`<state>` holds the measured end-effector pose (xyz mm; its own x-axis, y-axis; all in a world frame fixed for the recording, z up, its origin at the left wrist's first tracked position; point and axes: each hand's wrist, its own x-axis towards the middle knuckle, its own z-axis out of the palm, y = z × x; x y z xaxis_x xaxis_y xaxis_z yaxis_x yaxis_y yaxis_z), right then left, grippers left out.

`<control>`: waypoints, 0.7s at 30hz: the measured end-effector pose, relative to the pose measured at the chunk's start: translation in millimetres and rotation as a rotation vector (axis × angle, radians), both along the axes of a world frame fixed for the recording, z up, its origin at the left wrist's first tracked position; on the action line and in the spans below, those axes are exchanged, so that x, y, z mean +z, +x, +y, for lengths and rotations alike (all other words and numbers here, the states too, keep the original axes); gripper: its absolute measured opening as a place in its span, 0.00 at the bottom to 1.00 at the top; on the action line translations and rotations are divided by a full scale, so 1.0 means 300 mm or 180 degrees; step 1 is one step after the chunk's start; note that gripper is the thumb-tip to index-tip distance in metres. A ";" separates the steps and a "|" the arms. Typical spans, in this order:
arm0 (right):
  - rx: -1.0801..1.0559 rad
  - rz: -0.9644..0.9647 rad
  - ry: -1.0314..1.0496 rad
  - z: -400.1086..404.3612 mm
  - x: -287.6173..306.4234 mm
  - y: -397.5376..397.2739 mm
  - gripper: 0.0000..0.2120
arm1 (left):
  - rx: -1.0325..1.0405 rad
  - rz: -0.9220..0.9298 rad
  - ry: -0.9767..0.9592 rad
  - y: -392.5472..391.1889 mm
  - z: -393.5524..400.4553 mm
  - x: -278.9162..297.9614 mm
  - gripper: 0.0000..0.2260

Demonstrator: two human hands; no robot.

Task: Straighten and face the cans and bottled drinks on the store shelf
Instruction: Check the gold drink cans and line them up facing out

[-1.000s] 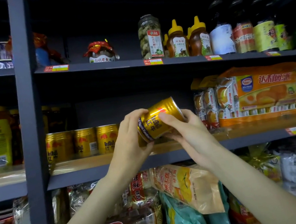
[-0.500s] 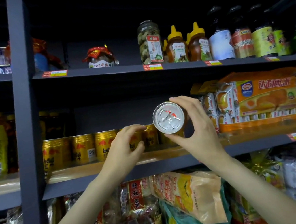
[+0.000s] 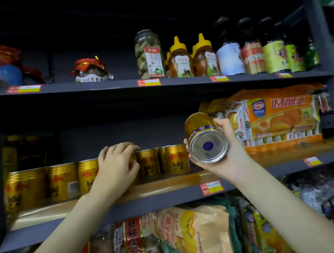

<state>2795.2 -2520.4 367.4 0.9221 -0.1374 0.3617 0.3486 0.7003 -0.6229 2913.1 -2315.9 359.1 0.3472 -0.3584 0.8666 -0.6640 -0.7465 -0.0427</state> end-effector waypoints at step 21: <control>-0.3817 0.0838 -0.5003 -0.219 0.030 0.325 0.27 | 0.0439 -0.0650 -0.0249 0.079 -0.033 -0.013 0.22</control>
<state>2892.8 -2586.2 376.5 0.6592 -0.3684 0.6555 -0.0483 -0.8907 -0.4520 2936.9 -2325.9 355.1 0.2032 -0.2488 0.9470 -0.5391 -0.8358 -0.1039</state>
